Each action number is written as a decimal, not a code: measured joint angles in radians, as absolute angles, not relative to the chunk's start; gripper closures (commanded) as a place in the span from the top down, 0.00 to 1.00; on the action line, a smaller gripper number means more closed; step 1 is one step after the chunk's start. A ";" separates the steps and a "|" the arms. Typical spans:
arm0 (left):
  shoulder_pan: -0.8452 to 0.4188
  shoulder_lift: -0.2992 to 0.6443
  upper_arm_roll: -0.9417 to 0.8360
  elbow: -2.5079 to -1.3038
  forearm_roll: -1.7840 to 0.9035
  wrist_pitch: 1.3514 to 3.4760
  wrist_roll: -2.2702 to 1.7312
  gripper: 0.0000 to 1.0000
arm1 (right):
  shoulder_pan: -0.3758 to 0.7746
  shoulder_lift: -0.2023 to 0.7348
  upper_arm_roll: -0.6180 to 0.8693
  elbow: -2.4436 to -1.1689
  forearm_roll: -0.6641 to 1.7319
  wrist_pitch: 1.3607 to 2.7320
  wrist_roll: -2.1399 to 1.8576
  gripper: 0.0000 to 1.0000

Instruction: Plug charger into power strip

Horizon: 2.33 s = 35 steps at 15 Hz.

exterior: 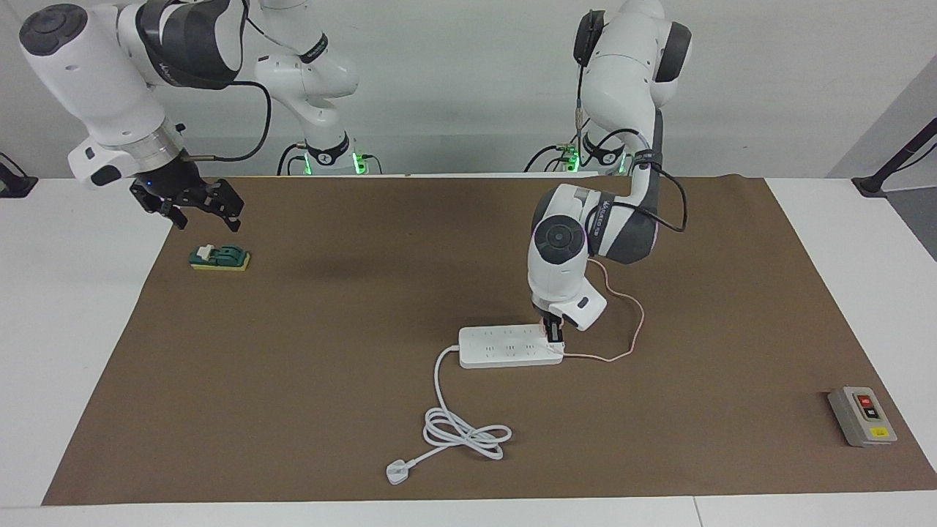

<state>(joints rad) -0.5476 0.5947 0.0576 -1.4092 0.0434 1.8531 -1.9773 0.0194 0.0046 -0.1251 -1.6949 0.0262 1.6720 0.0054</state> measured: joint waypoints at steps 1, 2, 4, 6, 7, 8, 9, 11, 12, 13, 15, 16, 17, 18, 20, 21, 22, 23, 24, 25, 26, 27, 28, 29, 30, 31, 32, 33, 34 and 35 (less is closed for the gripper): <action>-0.549 0.588 0.058 -1.421 0.044 1.864 -1.979 0.00 | 0.019 0.005 -0.125 -1.695 0.026 1.672 0.005 1.00; -0.549 0.581 0.059 -1.434 0.044 1.876 -1.982 0.00 | 0.019 0.005 -0.125 -1.695 0.026 1.672 0.005 1.00; -0.555 0.572 0.062 -1.452 0.046 1.893 -1.987 0.00 | 0.019 0.005 -0.125 -1.695 0.026 1.672 0.005 1.00; -0.566 0.579 0.066 -1.469 0.050 1.926 -2.005 0.00 | 0.019 0.005 -0.125 -1.695 0.026 1.672 0.005 1.00; -0.571 0.586 0.068 -1.478 0.052 1.948 -2.012 0.00 | 0.019 0.005 -0.125 -1.695 0.026 1.672 0.005 1.00; -0.574 0.589 0.068 -1.481 0.054 1.958 -2.017 0.00 | 0.019 0.005 -0.125 -1.695 0.026 1.672 0.005 1.00; -0.576 0.589 0.069 -1.482 0.056 1.958 -2.019 0.00 | 0.019 0.005 -0.125 -1.695 0.026 1.672 0.005 1.00; -0.578 0.589 0.071 -1.482 0.056 1.959 -2.020 0.00 | 0.019 0.005 -0.125 -1.695 0.026 1.672 0.005 1.00; -0.578 0.589 0.071 -1.482 0.056 1.959 -2.020 0.00 | 0.019 0.005 -0.125 -1.695 0.026 1.672 0.005 1.00; -0.578 0.588 0.071 -1.483 0.056 1.960 -2.021 0.00 | 0.019 0.005 -0.125 -1.695 0.026 1.672 0.005 1.00; -0.578 0.588 0.072 -1.484 0.056 1.960 -2.021 0.00 | 0.019 0.005 -0.125 -1.695 0.026 1.672 0.005 1.00; -0.578 0.588 0.072 -1.484 0.056 1.960 -2.021 0.00 | 0.019 0.005 -0.125 -1.695 0.026 1.672 0.005 1.00; -0.578 0.588 0.072 -1.484 0.056 1.960 -2.020 0.00 | 0.019 0.005 -0.125 -1.695 0.026 1.672 0.005 1.00; -0.578 0.587 0.072 -1.484 0.057 1.959 -2.017 0.00 | 0.019 0.005 -0.125 -1.695 0.026 1.672 0.005 1.00; -0.576 0.587 0.072 -1.484 0.056 1.959 -1.986 0.00 | 0.019 0.005 -0.125 -1.695 0.026 1.672 0.005 1.00; -0.574 0.587 0.071 -1.484 0.054 1.959 -1.955 0.00 | 0.019 0.005 -0.125 -1.695 0.026 1.672 0.005 1.00; -0.570 0.586 0.068 -1.484 0.051 1.959 -1.924 0.00 | 0.019 0.005 -0.125 -1.695 0.026 1.672 0.005 1.00; -0.567 0.585 0.067 -1.485 0.046 1.960 -1.898 0.00 | 0.019 0.005 -0.125 -1.695 0.026 1.672 0.005 1.00; -0.564 0.584 0.067 -1.486 0.042 1.961 -1.880 0.00 | 0.019 0.005 -0.125 -1.695 0.026 1.672 0.005 1.00; -0.561 0.581 0.065 -1.490 0.037 1.965 -1.867 0.00 | 0.019 0.005 -0.125 -1.695 0.026 1.672 0.005 1.00; -0.557 0.576 0.063 -1.499 0.032 1.975 -1.859 0.00 | 0.019 0.005 -0.125 -1.695 0.026 1.672 0.005 1.00; -0.556 0.570 0.063 -1.512 0.027 1.989 -1.856 0.00 | 0.019 0.005 -0.125 -1.695 0.026 1.672 0.005 1.00; -0.555 0.560 0.063 -1.529 0.024 2.006 -1.856 0.00 | 0.019 0.005 -0.125 -1.695 0.026 1.672 0.005 1.00; -0.554 0.551 0.063 -1.545 0.020 2.023 -1.857 0.00 | 0.019 0.005 -0.125 -1.695 0.026 1.672 0.005 1.00; -0.551 0.545 0.063 -1.558 0.012 2.037 -1.857 0.00 | 0.019 0.005 -0.125 -1.695 0.026 1.672 0.005 1.00; -0.547 0.538 0.063 -1.569 0.001 2.049 -1.857 0.00 | 0.019 0.005 -0.125 -1.695 0.026 1.672 0.005 1.00; -0.543 0.532 0.062 -1.581 -0.010 2.062 -1.857 0.00 | 0.019 0.005 -0.125 -1.695 0.026 1.672 0.005 1.00; -0.541 0.523 0.062 -1.597 -0.018 2.081 -1.857 0.00 | 0.019 0.005 -0.125 -1.695 0.026 1.672 0.005 1.00; -0.540 0.513 0.062 -1.617 -0.022 2.103 -1.858 0.00 | 0.019 0.005 -0.125 -1.695 0.026 1.672 0.005 1.00; -0.540 0.500 0.062 -1.642 -0.023 2.130 -1.862 0.00 | 0.019 0.005 -0.125 -1.695 0.026 1.672 0.005 1.00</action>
<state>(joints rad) -0.5404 0.4999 0.0624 -1.6420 -0.0231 2.1303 -1.8619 0.0194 0.0046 -0.1251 -1.6949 0.0262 1.6720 0.0054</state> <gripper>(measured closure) 0.678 0.000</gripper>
